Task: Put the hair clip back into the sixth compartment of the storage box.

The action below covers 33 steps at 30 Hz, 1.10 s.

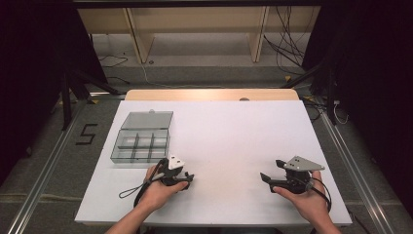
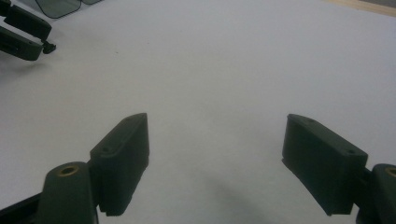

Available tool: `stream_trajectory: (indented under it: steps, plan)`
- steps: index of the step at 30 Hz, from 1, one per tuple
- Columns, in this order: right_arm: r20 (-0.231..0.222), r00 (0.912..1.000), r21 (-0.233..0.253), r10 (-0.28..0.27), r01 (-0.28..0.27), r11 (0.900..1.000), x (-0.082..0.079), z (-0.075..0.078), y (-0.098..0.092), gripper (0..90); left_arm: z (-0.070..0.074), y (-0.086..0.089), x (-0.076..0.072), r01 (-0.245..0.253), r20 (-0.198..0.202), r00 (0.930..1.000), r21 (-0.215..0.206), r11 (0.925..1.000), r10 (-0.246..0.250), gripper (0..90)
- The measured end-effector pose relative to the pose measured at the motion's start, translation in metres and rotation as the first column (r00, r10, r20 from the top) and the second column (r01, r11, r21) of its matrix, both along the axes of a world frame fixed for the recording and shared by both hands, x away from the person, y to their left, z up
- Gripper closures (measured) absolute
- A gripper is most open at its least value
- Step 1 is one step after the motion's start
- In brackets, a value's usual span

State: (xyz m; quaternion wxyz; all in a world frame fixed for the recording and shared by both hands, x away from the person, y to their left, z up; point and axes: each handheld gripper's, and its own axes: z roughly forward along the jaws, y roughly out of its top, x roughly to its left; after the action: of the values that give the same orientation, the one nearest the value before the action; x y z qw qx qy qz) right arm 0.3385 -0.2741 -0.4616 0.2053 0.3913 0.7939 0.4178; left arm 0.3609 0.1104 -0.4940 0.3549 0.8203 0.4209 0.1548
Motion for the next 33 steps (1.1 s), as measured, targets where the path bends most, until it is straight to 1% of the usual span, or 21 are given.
stream_trajectory:
  steps: [4, 5, 8, 10, 12, 15, 21, 22, 23, 26, 27, 28, 33]
  plan:
    - [-0.001, 1.0000, -0.003, 0.003, -0.003, 1.000, 0.000, 0.000, 0.001, 23.9, -0.001, -0.005, 0.002, -0.030, -0.015, 0.9994, -0.011, 0.9995, 0.030, 48.7]
    - [-0.001, 1.0000, -0.003, 0.003, -0.003, 1.000, 0.000, 0.000, 0.001, 23.9, -0.002, -0.006, 0.003, -0.036, -0.009, 0.9993, -0.012, 0.9993, 0.036, 48.7]
    - [-0.002, 1.0000, -0.003, 0.002, -0.002, 1.000, 0.000, 0.000, 0.001, 23.9, -0.002, -0.008, 0.003, -0.056, -0.010, 0.9984, -0.014, 0.9983, 0.056, 51.1]
    - [-0.002, 1.0000, -0.003, 0.003, -0.003, 1.000, 0.000, 0.000, 0.001, 23.9, -0.002, -0.009, 0.004, -0.069, -0.006, 0.9976, -0.008, 0.9976, 0.069, 52.4]
    - [-0.002, 1.0000, -0.003, 0.003, -0.003, 1.000, 0.000, 0.000, 0.001, 23.9, -0.002, -0.009, 0.004, -0.069, -0.009, 0.9976, -0.002, 0.9976, 0.069, 53.4]
    - [-0.004, 1.0000, -0.005, 0.003, -0.003, 1.000, 0.000, -0.001, 0.001, 23.9, -0.001, -0.011, 0.004, -0.076, -0.002, 0.9971, 0.006, 0.9971, 0.076, 54.5]
    - [-0.002, 1.0000, -0.009, 0.007, -0.007, 1.000, 0.001, -0.001, 0.002, 24.0, -0.001, -0.012, 0.005, -0.078, -0.003, 0.9970, 0.011, 0.9969, 0.078, 62.6]
    - [-0.002, 1.0000, -0.009, 0.007, -0.007, 1.000, 0.001, -0.001, 0.002, 24.0, -0.001, -0.012, 0.005, -0.077, -0.005, 0.9970, 0.013, 0.9970, 0.077, 62.6]
    - [-0.003, 1.0000, -0.011, 0.008, -0.008, 1.000, 0.001, -0.001, 0.001, 24.0, -0.001, -0.011, 0.005, -0.078, -0.004, 0.9969, 0.012, 0.9969, 0.078, 66.1]
    - [-0.004, 1.0000, -0.010, 0.009, -0.009, 1.000, 0.001, -0.001, 0.002, 24.1, -0.001, -0.011, 0.005, -0.078, -0.004, 0.9970, 0.011, 0.9969, 0.078, 70.8]
    - [-0.004, 1.0000, -0.010, 0.009, -0.009, 1.000, 0.001, -0.001, 0.002, 24.1, -0.001, -0.011, 0.005, -0.077, -0.004, 0.9970, 0.011, 0.9970, 0.077, 70.8]
    - [-0.004, 0.9999, -0.010, 0.009, -0.009, 1.000, 0.001, -0.001, 0.002, 24.1, -0.001, -0.011, 0.005, -0.076, -0.003, 0.9971, 0.012, 0.9970, 0.076, 75.2]
    - [-0.007, 0.9999, -0.009, 0.008, -0.008, 1.000, 0.001, -0.001, 0.001, 24.2, -0.001, -0.011, 0.006, -0.070, -0.009, 0.9975, 0.005, 0.9976, 0.070, 79.9]
